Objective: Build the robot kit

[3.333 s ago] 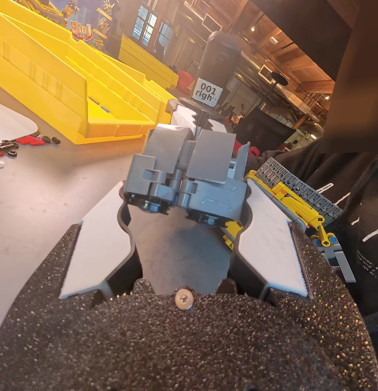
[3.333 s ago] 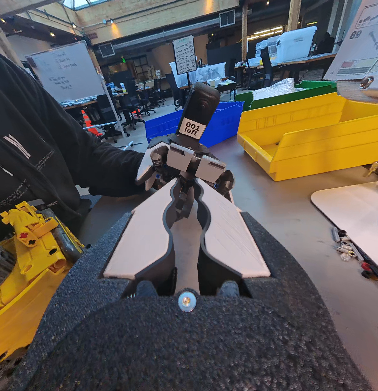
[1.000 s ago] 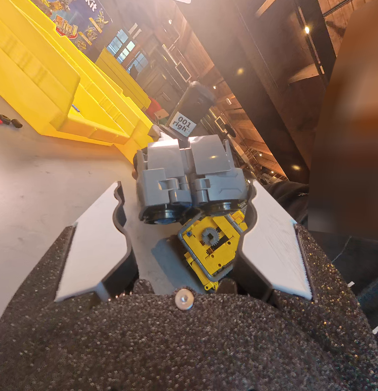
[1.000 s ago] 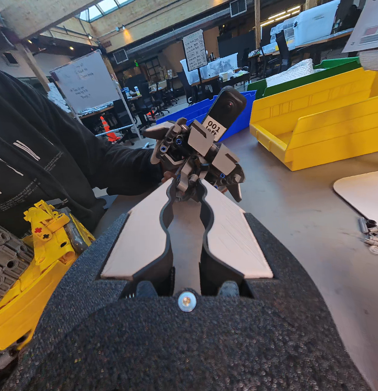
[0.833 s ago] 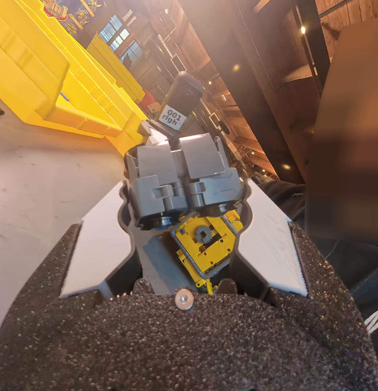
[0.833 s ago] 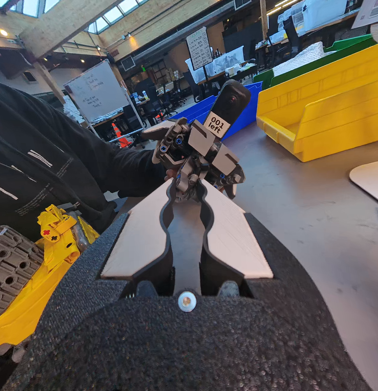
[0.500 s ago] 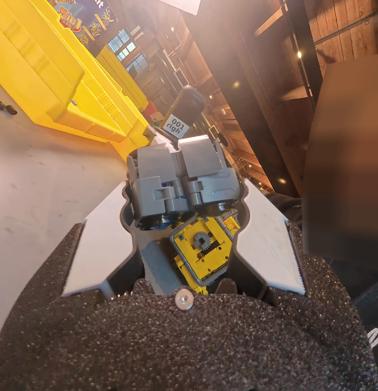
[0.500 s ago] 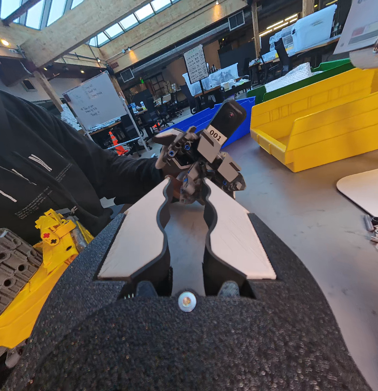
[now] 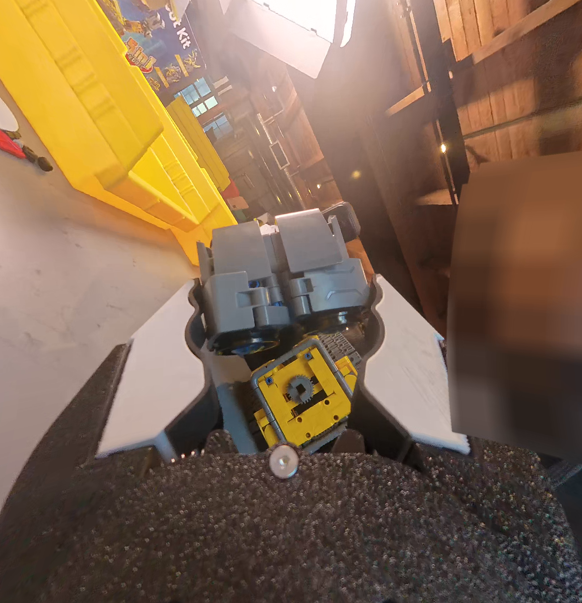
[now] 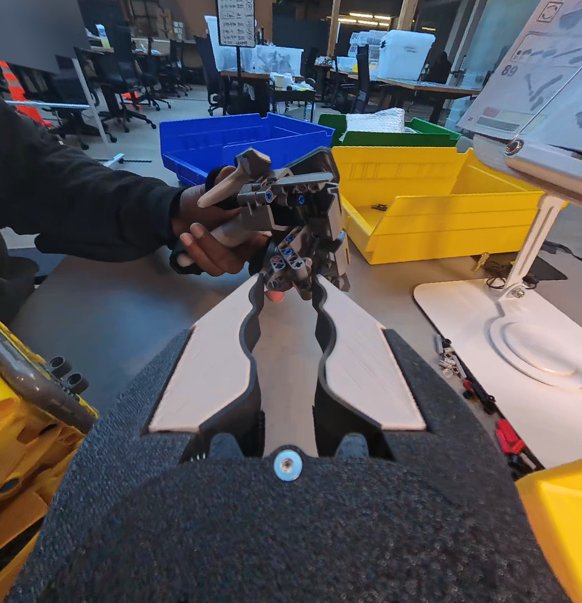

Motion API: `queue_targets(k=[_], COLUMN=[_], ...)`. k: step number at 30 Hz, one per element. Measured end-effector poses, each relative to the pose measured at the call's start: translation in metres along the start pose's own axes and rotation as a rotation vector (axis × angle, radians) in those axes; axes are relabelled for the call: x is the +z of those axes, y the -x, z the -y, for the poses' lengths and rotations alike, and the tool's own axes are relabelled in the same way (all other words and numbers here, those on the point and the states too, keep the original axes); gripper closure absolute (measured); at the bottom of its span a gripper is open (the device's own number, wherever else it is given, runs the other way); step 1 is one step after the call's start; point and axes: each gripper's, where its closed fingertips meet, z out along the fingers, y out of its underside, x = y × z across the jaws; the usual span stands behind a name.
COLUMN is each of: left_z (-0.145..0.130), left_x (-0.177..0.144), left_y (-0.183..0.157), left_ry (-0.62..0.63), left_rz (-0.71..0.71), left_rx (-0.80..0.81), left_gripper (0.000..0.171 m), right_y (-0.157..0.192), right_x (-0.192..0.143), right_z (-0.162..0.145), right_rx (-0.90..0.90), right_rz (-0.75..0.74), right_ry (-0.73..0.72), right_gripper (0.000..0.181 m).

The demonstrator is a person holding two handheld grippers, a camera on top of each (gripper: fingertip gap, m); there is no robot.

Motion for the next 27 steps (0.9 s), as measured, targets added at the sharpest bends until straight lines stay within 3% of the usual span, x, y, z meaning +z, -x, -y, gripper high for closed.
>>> queue_targets(k=[7,16,20,27], left_z=[-0.002,-0.011,-0.022,-0.020], left_x=[-0.001,0.003,0.004,0.005], left_y=[0.003,-0.007,0.005,-0.001], left_ry=[-0.006,0.106,0.180,0.165], left_rz=[-0.022,0.043,0.131,0.094], left_rx=[-0.071,0.156,0.256,0.267], left_gripper=[0.071,0.049,0.057,0.059], right_y=[0.000,0.009,0.014,0.014], right_x=[-0.001,0.001,0.002,0.001], right_z=[-0.002,-0.003,0.001,0.007], right_rx=[0.045,-0.237,-0.308,-0.335], right_rz=[0.027,-0.031,-0.042,-0.065], right_ry=[0.008,0.033,0.036,0.008], right_gripper=[0.153,0.153,0.153,0.153])
